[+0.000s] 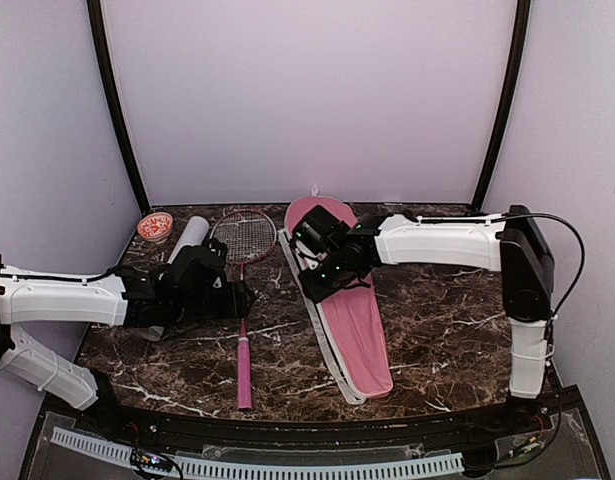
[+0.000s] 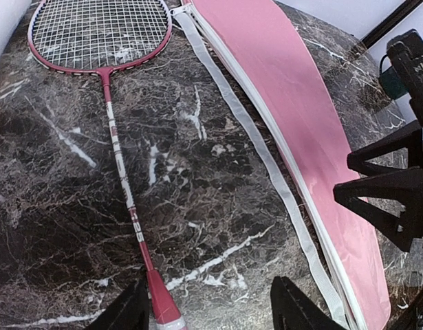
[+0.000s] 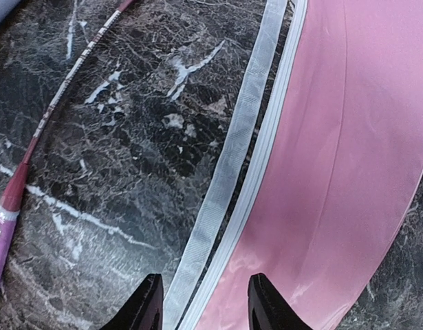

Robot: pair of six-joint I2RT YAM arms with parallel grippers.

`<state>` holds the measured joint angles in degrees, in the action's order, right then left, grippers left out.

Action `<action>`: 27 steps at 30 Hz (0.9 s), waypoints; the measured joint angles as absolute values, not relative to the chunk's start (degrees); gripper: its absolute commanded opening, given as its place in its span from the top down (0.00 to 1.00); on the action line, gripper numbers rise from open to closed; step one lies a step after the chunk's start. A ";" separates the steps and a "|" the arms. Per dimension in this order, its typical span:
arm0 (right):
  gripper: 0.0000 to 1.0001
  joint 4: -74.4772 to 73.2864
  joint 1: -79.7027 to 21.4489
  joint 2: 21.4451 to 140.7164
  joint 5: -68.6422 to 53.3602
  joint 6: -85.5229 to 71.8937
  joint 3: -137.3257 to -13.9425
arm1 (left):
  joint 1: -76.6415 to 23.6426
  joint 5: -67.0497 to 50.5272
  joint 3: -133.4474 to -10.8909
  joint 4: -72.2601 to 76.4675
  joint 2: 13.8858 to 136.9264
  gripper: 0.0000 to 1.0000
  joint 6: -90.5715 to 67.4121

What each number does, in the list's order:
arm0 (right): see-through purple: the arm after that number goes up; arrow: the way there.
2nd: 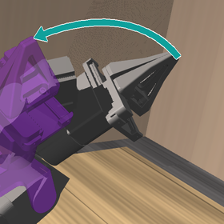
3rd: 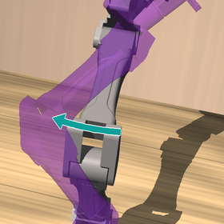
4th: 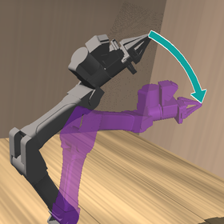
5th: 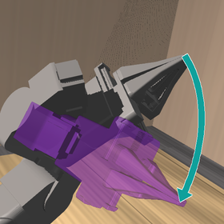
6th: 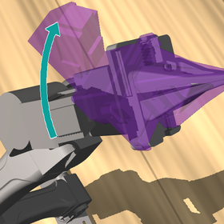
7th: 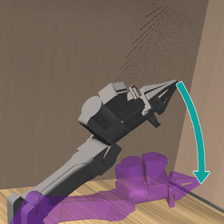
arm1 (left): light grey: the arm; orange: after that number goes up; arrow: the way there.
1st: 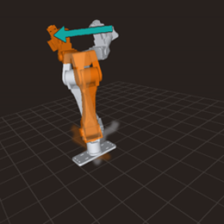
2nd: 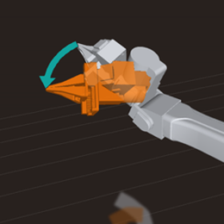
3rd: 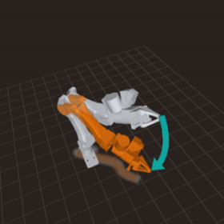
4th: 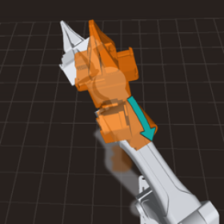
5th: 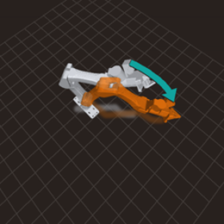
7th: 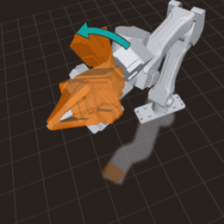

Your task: Pack up the badminton gear

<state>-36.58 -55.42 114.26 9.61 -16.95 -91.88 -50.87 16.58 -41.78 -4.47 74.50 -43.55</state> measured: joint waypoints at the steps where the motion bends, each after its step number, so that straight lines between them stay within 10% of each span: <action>1: 0.58 -36.97 -55.79 115.87 10.85 -16.75 -93.45 | -50.87 16.69 -41.74 -4.82 74.50 0.38 -43.90; 18: 0.68 -41.98 -56.99 130.15 22.44 -15.29 -104.57 | -50.72 18.02 -39.20 -6.09 74.06 0.37 -46.35; 27: 1.00 -43.31 -57.01 131.81 24.47 -15.11 -104.92 | -50.72 19.00 -39.16 -6.07 73.91 0.35 -46.44</action>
